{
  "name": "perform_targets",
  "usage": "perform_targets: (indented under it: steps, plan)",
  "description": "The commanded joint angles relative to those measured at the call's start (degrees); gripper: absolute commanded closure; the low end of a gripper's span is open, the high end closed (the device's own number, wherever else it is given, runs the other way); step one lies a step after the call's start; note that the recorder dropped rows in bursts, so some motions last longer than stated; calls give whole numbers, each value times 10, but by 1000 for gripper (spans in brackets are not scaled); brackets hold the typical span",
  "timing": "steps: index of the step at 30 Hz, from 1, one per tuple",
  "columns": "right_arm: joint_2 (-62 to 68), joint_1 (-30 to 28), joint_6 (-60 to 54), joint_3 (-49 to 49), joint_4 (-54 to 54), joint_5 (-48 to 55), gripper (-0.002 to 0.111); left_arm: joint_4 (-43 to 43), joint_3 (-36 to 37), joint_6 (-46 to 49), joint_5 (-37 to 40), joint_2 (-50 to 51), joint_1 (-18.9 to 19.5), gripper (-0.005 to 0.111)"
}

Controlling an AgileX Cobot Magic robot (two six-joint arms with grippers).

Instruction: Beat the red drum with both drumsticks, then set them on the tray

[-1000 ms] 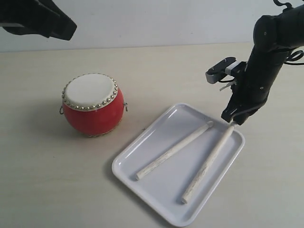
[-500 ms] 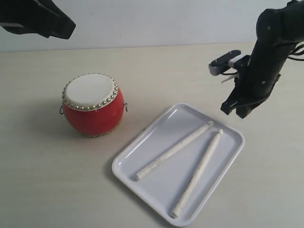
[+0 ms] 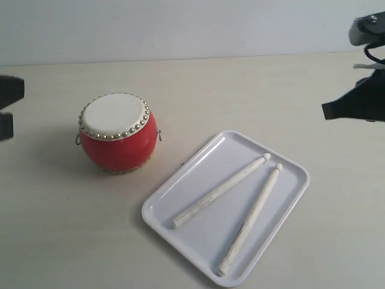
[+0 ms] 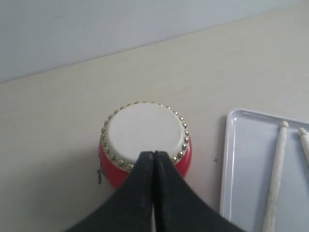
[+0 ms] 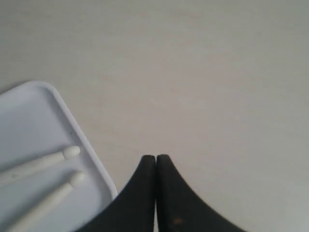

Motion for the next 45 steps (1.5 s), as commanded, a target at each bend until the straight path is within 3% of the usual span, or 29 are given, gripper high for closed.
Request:
perform_targets:
  steps: [1, 19, 24, 27, 32, 38, 41, 45]
  plan:
    - [-94, -2, 3, 77, 6, -125, 108, -12, 82, -5, -107, -38, 2, 107]
    - [-220, -2, 3, 77, 7, -115, 108, -12, 87, 2, -108, -44, -4, 107]
    - [-220, -2, 3, 77, 7, -114, 108, -9, 87, -8, -90, -103, -20, 107]
    - [-220, -2, 3, 77, 7, -114, 108, 2, 102, -14, -40, -183, 15, 107]
    - [-220, -2, 3, 77, 7, -114, 108, -1, 191, -15, -40, -341, 79, 107]
    - [-220, -2, 3, 77, 7, -114, 108, -108, 297, -15, -90, -491, 179, 107]
    - [-221, -2, 3, 77, 7, -113, 108, -146, 322, -18, -113, -491, 220, 107]
    - [-221, -2, 3, 77, 7, -114, 108, -125, 322, -11, -52, -491, 263, 107]
